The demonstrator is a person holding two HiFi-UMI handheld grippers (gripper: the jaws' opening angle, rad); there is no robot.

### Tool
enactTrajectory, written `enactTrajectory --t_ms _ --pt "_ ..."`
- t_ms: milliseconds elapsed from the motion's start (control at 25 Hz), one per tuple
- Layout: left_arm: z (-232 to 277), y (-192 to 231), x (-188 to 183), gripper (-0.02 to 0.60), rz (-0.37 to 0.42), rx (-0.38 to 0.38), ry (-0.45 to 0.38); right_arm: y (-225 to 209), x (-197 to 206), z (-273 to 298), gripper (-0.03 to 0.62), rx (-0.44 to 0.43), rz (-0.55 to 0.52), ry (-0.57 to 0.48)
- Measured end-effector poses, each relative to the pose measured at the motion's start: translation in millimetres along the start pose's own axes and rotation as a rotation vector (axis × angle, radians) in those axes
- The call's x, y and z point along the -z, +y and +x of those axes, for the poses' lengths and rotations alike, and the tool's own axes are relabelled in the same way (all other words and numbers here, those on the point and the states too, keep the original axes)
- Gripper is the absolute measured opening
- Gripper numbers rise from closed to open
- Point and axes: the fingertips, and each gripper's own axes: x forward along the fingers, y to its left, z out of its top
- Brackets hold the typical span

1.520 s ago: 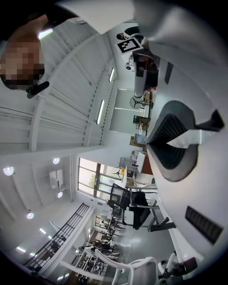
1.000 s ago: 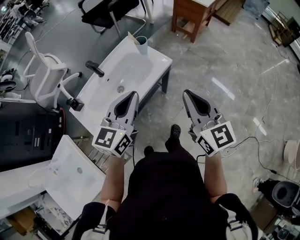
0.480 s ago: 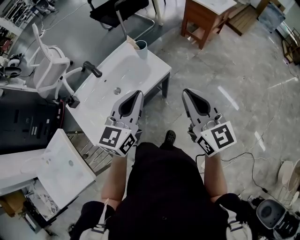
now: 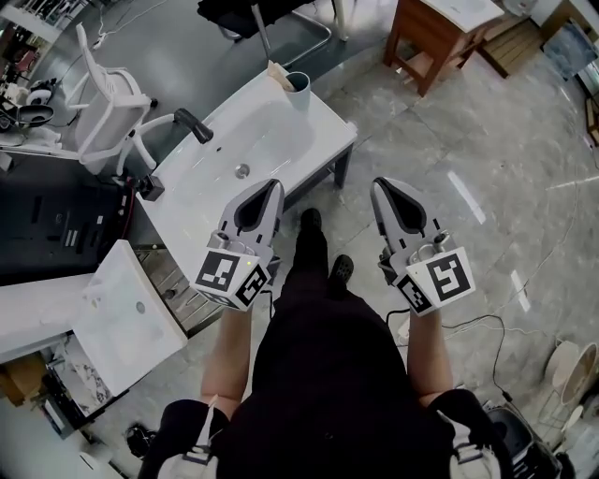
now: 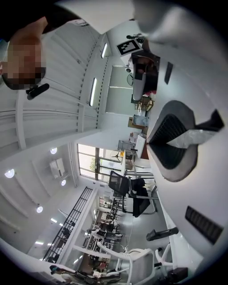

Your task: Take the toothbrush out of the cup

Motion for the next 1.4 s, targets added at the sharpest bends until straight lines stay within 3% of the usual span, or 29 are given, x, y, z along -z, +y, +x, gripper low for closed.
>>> enactTrajectory --t_ms 520,760,1400 --pt "66 43 -19 0.015 -0.018 0.022 -0.041 -38 -20 58 0.032 0.015 -0.053 0.009" --pt "110 76 -40 0.015 0.008 0.004 -0.066 -66 -34 93 0.032 0.028 -0.079 0.017" --pt "175 150 -11 0.017 -0.029 -0.009 0.044 -88 -26 176 0.031 0.041 -0.086 0.082"
